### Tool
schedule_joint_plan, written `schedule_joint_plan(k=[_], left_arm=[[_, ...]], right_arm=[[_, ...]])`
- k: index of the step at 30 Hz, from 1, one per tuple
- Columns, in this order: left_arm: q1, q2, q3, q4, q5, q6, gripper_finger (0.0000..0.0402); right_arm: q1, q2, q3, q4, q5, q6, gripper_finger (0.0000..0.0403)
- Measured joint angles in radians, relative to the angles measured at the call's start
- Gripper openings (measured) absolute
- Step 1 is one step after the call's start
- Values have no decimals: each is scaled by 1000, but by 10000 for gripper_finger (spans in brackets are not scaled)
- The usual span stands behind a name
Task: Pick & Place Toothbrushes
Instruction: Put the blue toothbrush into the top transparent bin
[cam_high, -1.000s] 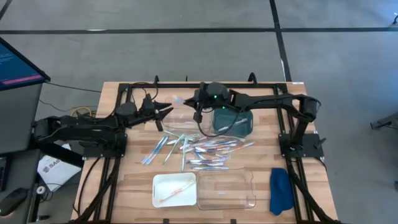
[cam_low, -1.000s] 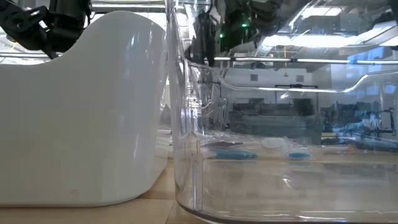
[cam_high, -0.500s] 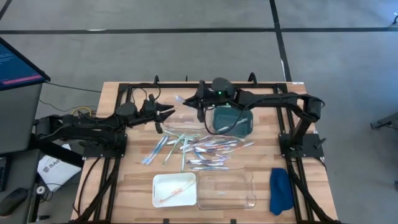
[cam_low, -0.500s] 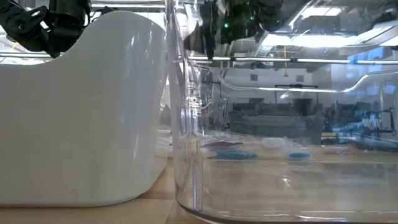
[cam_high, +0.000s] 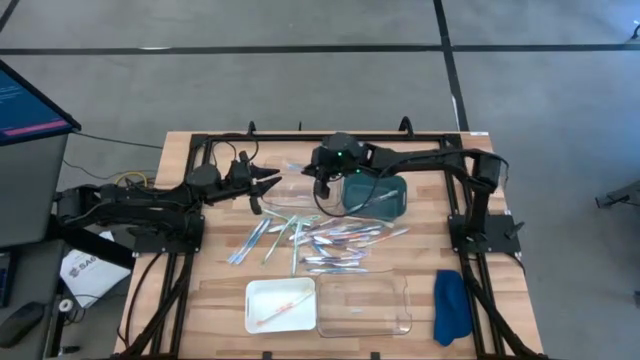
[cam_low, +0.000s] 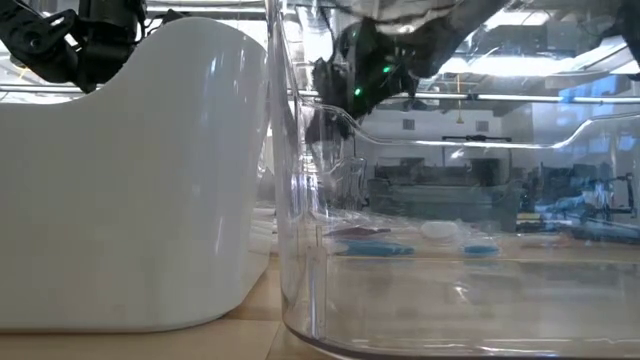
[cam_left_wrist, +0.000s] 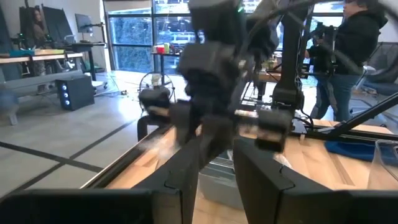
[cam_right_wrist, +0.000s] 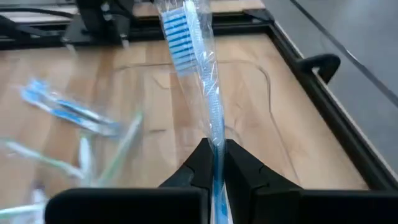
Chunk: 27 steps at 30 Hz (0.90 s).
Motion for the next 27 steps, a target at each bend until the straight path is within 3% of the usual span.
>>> schedule_joint_plan(k=[19, 27], left_arm=[[0, 0, 0, -1, 0, 6, 95], [0, 0, 0, -2, 0, 6, 95]], right_arm=[[0, 43, -2, -136, 126, 2, 18], [11, 44, -2, -146, 127, -34, 55]])
